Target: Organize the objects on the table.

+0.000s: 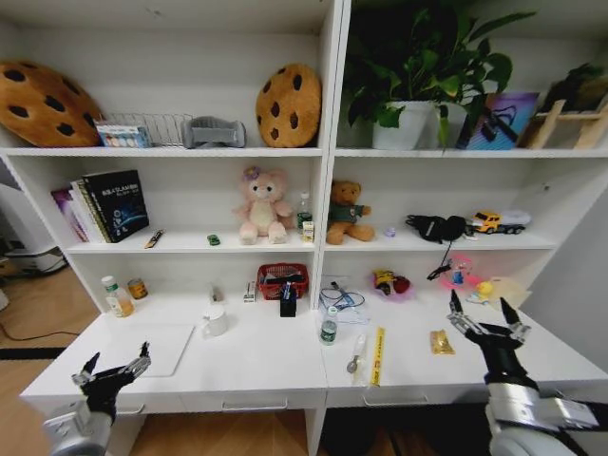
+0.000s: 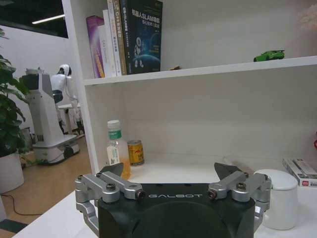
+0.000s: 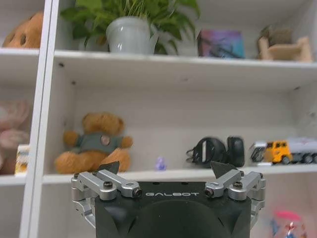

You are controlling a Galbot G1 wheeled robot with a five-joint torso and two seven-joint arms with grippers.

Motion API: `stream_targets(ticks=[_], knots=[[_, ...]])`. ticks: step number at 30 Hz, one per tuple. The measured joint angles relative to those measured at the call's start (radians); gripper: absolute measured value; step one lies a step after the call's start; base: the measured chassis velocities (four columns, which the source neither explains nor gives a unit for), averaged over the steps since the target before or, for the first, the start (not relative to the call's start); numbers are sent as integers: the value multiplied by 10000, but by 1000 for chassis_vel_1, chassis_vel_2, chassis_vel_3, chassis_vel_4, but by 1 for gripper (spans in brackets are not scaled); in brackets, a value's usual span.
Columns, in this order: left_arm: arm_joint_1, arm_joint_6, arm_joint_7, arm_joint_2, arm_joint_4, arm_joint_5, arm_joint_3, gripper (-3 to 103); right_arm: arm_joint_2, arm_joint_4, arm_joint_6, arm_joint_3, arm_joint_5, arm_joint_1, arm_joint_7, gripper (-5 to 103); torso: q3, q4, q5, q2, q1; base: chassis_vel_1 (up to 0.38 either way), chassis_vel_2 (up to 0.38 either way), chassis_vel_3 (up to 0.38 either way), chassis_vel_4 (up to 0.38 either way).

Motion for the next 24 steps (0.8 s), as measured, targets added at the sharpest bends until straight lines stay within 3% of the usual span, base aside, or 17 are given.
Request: stream_targets(ticks=[2,5,9,16,24], knots=[[0,-13,12,-13,19,16,6,100,-194,-247,-433,-336,-1,287,-152,100,0,-1,8,0,0,0,0,0,0],[-12,-31,53,-58,126,133,151,100,-817,-966,-1759,-1369,117,1344,-1219,100,1,4,9,-1,1,0,0,0,0],[-124,-24,71,56,243,147,284,100,-1115,-1250,-2375,-2047,188,1824,-1785,100,1,3,4,-1,1,0,0,0,0],[-258,3,71,300,513,130,396,100,-1172,-1798,-2386,-2685,-100,2103,-2113,100,1,-4,4,-1,0,0,0,0,0],[-288,11,120,417,800,145,499,100,-1321,-3185,-2407,-4399,-311,3725,-1823,100,1,1,3,-1,1,0,0,0,0]])
